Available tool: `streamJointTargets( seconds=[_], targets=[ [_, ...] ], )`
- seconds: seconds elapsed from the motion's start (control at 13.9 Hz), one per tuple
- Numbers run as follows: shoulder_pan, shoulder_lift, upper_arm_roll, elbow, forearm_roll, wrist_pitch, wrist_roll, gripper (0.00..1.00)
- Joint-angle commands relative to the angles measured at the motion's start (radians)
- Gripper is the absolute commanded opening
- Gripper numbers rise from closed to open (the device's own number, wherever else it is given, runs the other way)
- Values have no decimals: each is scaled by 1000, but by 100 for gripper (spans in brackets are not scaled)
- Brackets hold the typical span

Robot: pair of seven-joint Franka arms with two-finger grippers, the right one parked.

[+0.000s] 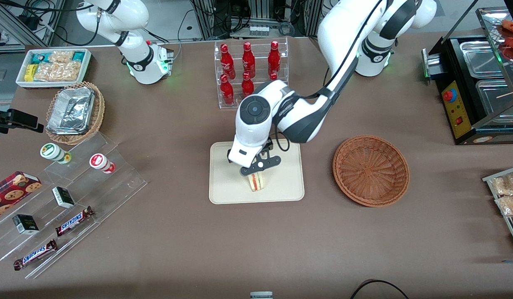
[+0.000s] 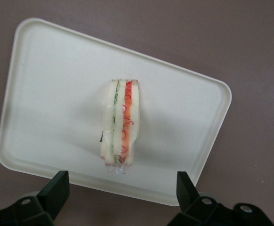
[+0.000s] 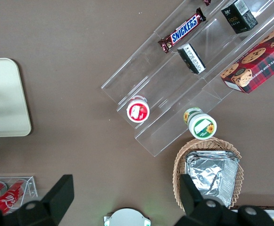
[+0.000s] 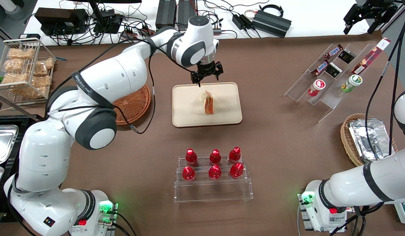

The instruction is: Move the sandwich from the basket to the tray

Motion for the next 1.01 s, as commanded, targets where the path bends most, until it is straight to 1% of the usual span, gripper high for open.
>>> streamJointTargets(
  seconds=[0.0, 0.14, 0.29, 0.43, 0.58, 0.72, 0.94],
  targets=[
    [40, -59, 3, -16, 8, -60, 124, 100],
    [98, -84, 3, -21, 7, -97, 232, 100],
    [153, -118, 3, -23, -1, -156, 399, 100],
    [231, -165, 3, -39, 1, -219, 493, 100],
    [299, -217, 3, -93, 5, -227, 562, 100],
    [357, -271, 3, -182, 5, -215, 705, 100],
    [439, -306, 3, -205, 4, -249, 832, 100]
  ],
)
